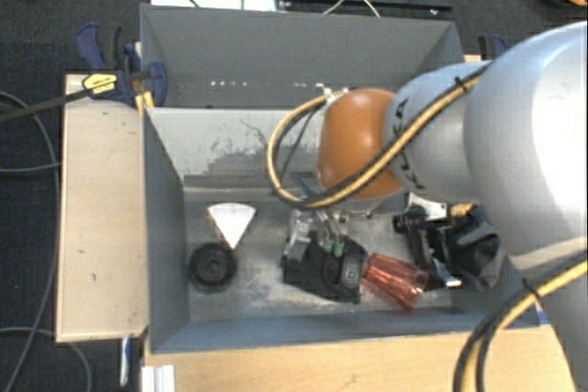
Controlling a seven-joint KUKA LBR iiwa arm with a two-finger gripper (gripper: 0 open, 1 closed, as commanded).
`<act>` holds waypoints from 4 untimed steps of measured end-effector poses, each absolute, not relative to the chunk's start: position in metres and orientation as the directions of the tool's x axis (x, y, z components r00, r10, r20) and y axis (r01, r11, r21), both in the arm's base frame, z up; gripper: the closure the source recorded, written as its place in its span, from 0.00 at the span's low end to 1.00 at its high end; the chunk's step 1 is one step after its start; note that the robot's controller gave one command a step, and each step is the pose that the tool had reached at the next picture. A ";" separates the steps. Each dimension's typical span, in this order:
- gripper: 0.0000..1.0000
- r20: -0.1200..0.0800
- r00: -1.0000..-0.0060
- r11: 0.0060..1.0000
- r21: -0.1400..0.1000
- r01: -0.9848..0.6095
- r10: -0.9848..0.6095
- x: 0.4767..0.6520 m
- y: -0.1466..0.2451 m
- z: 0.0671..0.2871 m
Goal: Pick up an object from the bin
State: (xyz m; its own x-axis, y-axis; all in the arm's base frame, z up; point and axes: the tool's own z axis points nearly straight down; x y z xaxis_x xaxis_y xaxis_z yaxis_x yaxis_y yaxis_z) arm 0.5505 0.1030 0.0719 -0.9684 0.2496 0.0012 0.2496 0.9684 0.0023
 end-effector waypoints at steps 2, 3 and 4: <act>1.00 0.000 -0.968 0.968 0.003 0.250 0.250 0.550 0.103 0.077; 1.00 0.003 -0.968 0.968 0.002 0.251 0.251 0.549 0.103 0.084; 1.00 0.003 -0.968 0.968 0.001 0.251 0.251 0.549 0.103 0.105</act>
Offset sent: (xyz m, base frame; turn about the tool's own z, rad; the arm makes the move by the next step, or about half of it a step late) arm -0.0002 0.0000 0.0161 0.0000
